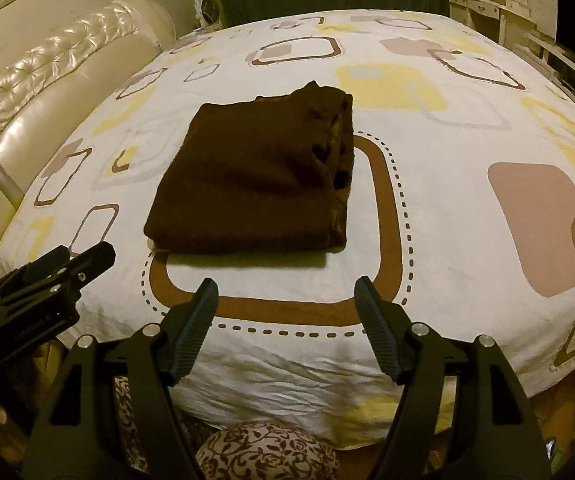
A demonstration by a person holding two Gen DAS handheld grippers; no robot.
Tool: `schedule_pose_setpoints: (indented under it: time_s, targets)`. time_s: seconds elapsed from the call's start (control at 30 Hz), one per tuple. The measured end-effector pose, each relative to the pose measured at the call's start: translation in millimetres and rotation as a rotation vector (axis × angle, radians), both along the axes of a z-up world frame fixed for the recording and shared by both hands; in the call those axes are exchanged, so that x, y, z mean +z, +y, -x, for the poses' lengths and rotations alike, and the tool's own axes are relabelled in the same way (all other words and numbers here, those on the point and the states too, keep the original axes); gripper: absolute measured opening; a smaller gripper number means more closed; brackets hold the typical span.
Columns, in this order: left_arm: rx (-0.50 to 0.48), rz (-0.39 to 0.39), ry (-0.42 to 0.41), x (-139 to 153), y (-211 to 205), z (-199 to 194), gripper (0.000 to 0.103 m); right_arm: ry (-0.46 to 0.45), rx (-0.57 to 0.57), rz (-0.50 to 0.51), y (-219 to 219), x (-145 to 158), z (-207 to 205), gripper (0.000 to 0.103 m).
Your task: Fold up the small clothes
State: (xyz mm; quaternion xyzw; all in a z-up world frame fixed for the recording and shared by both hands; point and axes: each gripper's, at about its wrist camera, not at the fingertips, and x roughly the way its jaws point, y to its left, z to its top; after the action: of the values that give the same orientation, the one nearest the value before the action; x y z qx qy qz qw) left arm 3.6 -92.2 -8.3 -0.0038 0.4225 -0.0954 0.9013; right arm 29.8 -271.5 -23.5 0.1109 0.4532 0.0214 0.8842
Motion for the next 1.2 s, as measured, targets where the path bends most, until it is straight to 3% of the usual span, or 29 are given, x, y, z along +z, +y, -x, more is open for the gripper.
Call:
schedule_pose_setpoints:
  time_s: [0.93, 1.2]
  targets:
    - [0.013, -0.012, -0.021, 5, -6, 3, 0.086, -0.016, 0.000, 0.001, 2, 8, 14, 0.071]
    - [0.025, -0.046, -0.040, 6, -9, 5, 0.086, -0.019, 0.002, 0.003, 1, 10, 15, 0.071]
